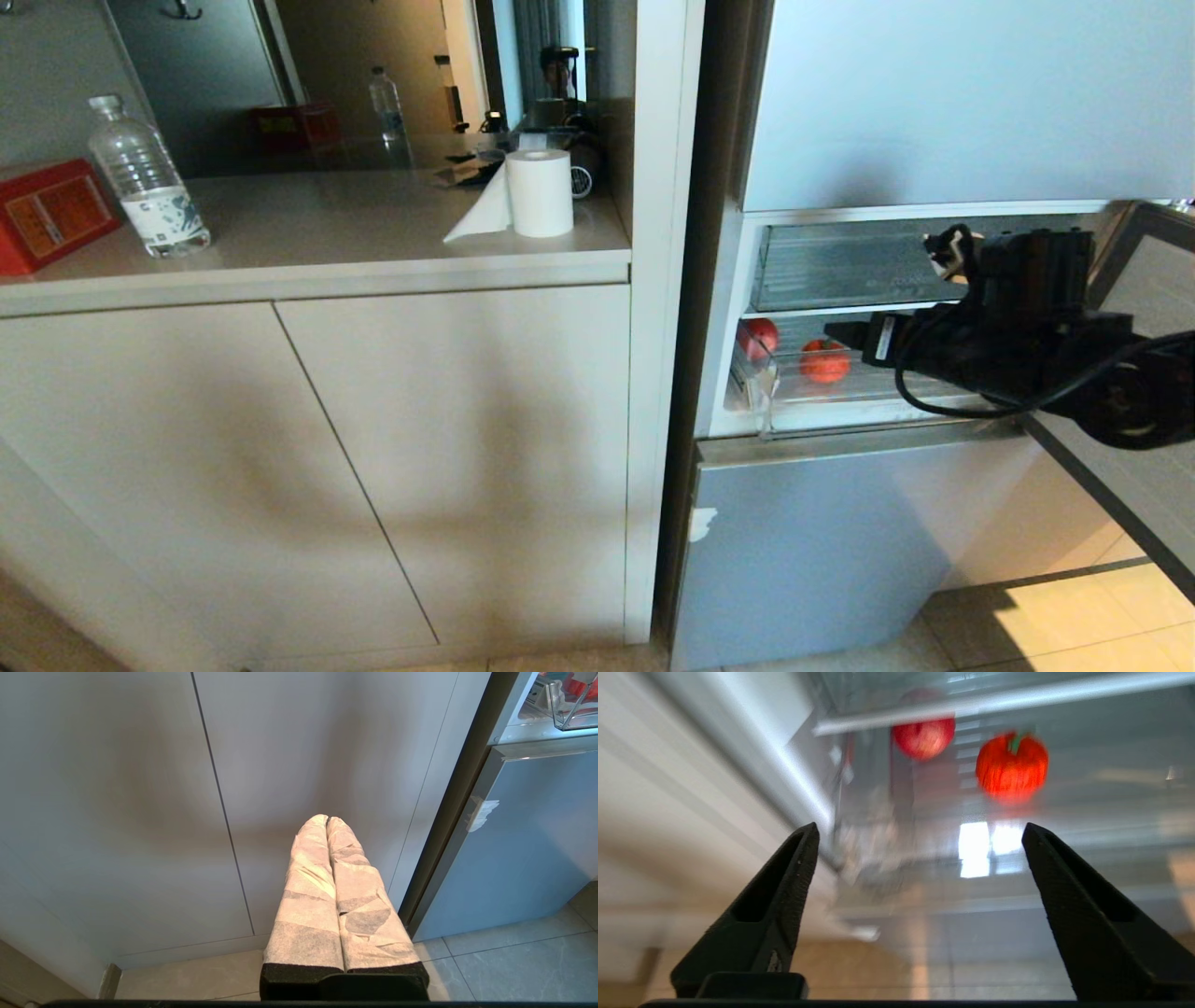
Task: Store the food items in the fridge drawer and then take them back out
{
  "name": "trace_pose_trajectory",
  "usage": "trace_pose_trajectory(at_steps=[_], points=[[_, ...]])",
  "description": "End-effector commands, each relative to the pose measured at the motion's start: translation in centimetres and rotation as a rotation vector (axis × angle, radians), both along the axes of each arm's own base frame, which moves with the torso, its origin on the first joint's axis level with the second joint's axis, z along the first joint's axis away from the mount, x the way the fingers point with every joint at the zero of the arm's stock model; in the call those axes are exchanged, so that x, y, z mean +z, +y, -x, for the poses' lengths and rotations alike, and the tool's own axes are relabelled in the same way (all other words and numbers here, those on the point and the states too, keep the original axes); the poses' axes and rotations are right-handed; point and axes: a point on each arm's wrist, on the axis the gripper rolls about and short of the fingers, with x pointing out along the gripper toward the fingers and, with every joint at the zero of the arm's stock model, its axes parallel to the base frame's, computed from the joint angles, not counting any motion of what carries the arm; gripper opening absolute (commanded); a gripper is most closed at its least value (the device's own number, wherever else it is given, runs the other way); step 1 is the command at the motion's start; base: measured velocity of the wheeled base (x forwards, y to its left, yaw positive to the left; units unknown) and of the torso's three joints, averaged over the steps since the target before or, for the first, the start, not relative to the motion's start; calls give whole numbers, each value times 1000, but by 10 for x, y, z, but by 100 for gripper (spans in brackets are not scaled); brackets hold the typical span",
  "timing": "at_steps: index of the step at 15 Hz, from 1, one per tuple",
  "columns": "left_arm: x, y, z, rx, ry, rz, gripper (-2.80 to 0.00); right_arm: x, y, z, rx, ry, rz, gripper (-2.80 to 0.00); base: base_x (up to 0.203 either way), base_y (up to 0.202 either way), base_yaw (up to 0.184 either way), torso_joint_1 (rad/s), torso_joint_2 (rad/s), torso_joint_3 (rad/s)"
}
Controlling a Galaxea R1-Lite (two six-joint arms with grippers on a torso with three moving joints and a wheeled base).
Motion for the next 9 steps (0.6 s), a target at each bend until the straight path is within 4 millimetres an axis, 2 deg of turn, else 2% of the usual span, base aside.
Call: trace_pose_trajectory(at_steps=[1,4,9], points=[[0,0,0,1,0,0,-280,-25,-4,-48,-19,45,25,0,0,0,0,0,0,0],[0,0,0,1,0,0,-280,-31,-11,-75,-34,41,38,0,0,0,0,0,0,0],[0,0,0,1,0,0,-280,-45,-12,-96,-29,49,77,0,0,0,0,0,0,0]])
